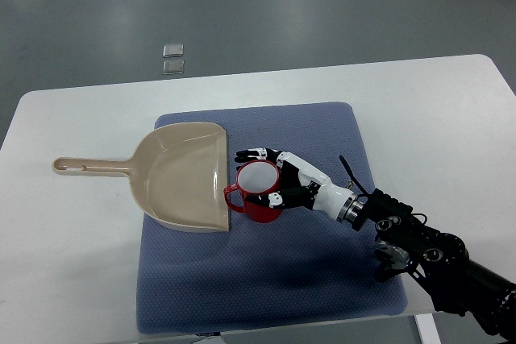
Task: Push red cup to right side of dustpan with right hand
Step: 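Press the red mug against the dustpan's edge with the right hand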
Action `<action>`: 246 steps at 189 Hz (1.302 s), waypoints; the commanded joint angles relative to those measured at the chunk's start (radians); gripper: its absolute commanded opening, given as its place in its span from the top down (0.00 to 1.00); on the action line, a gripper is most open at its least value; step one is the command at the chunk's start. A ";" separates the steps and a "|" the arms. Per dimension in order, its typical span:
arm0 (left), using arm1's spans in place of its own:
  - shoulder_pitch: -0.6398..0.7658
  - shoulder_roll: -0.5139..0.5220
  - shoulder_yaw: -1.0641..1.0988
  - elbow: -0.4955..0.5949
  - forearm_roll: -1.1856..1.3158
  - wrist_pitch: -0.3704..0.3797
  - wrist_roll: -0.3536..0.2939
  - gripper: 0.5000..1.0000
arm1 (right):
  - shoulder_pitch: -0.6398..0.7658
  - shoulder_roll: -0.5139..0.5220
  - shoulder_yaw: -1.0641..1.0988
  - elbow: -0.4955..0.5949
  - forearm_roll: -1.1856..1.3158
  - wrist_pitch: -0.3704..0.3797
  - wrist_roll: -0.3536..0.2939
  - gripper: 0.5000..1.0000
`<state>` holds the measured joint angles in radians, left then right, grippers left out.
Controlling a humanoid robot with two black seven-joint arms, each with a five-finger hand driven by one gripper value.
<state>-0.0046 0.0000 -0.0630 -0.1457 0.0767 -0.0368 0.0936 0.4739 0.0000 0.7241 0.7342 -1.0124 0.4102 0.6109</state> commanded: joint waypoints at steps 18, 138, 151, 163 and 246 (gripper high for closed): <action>0.000 0.000 0.000 0.000 0.000 0.000 0.000 0.00 | 0.000 0.000 -0.003 0.005 0.000 -0.001 0.000 0.32; 0.000 0.000 -0.001 0.000 0.000 0.000 0.000 0.00 | 0.000 0.000 -0.028 0.019 0.000 -0.002 0.000 0.32; 0.000 0.000 0.000 0.000 0.000 0.000 0.000 0.00 | 0.000 0.000 -0.035 0.019 0.000 -0.002 0.000 0.32; 0.000 0.000 0.000 0.000 0.000 0.000 0.000 0.00 | 0.000 0.000 -0.038 0.019 0.000 -0.008 0.000 0.31; 0.000 0.000 -0.001 0.000 0.000 0.000 0.000 0.00 | 0.002 0.000 -0.048 0.019 0.000 -0.024 0.000 0.30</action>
<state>-0.0046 0.0000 -0.0629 -0.1457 0.0767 -0.0368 0.0936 0.4754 0.0000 0.6765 0.7533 -1.0124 0.3915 0.6109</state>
